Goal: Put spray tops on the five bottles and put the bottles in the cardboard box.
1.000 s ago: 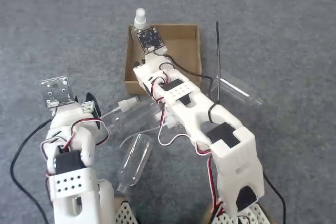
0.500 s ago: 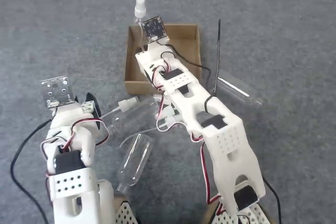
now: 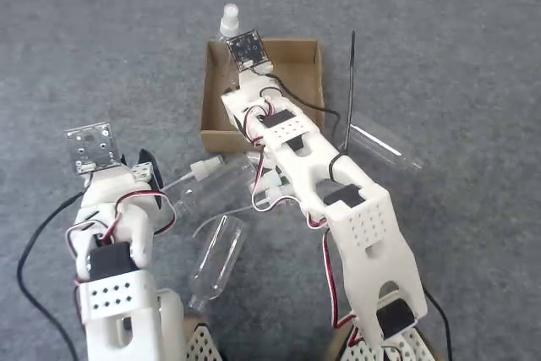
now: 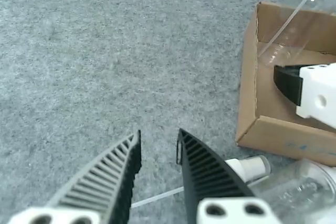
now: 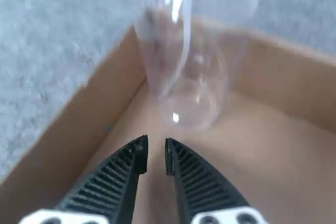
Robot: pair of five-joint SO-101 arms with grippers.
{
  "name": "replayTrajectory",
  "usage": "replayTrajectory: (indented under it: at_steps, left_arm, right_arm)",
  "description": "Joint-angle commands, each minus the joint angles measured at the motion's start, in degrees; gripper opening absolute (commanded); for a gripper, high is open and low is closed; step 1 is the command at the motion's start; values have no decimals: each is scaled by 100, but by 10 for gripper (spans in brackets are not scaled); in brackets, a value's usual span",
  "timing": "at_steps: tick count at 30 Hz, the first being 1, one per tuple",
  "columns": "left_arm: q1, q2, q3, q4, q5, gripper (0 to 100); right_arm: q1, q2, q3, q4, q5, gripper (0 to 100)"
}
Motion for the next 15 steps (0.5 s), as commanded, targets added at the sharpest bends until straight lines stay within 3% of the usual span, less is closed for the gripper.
replayTrajectory:
  at_steps: [1, 15]
  left_arm:
    - [-26, -114, -92, -149, -26, 109]
    - [-26, -114, -92, -202, -26, 109]
  right_arm:
    - [40, -892, -413, 708, -18, 24]
    - [-92, -2062, -413, 2712, -26, 24]
